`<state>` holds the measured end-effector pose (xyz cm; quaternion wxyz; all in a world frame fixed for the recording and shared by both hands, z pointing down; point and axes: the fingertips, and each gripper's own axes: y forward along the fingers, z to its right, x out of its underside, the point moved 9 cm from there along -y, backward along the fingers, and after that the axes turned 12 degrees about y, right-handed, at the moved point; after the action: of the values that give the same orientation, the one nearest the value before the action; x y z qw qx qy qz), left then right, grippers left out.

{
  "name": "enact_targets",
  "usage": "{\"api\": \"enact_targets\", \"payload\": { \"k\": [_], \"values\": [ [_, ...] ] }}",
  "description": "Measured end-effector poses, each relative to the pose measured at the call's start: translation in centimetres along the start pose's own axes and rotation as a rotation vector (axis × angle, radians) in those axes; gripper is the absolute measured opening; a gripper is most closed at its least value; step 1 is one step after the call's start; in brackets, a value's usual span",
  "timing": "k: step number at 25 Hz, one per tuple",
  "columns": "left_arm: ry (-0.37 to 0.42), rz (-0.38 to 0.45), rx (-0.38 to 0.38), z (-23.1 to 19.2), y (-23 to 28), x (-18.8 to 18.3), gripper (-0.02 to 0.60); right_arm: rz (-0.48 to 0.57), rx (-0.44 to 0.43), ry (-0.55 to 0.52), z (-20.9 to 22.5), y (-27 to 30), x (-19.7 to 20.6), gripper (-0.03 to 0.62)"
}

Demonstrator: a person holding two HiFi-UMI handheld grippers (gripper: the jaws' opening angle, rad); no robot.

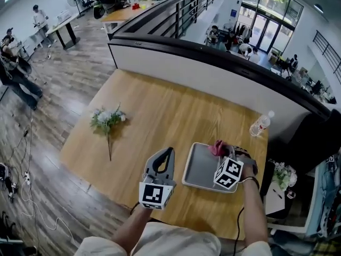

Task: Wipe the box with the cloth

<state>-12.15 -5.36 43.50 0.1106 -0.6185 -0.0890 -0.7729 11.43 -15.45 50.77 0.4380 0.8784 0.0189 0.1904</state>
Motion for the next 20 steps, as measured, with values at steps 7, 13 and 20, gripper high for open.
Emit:
{"api": "enact_targets", "payload": {
  "k": [7,13,20],
  "values": [
    [0.003,-0.019,-0.035,-0.4,-1.1,0.2,0.012,-0.045,-0.027,-0.015,0.3,2.5,0.3,0.075],
    [0.004,-0.026,-0.031,-0.3,-1.1,0.3,0.012,-0.09,-0.083,-0.022,-2.0,4.5,1.3,0.075],
    [0.011,-0.036,-0.024,-0.4,-1.2,0.5,0.012,-0.101,-0.089,-0.015,-2.5,4.9,1.2,0.075]
  ]
}}
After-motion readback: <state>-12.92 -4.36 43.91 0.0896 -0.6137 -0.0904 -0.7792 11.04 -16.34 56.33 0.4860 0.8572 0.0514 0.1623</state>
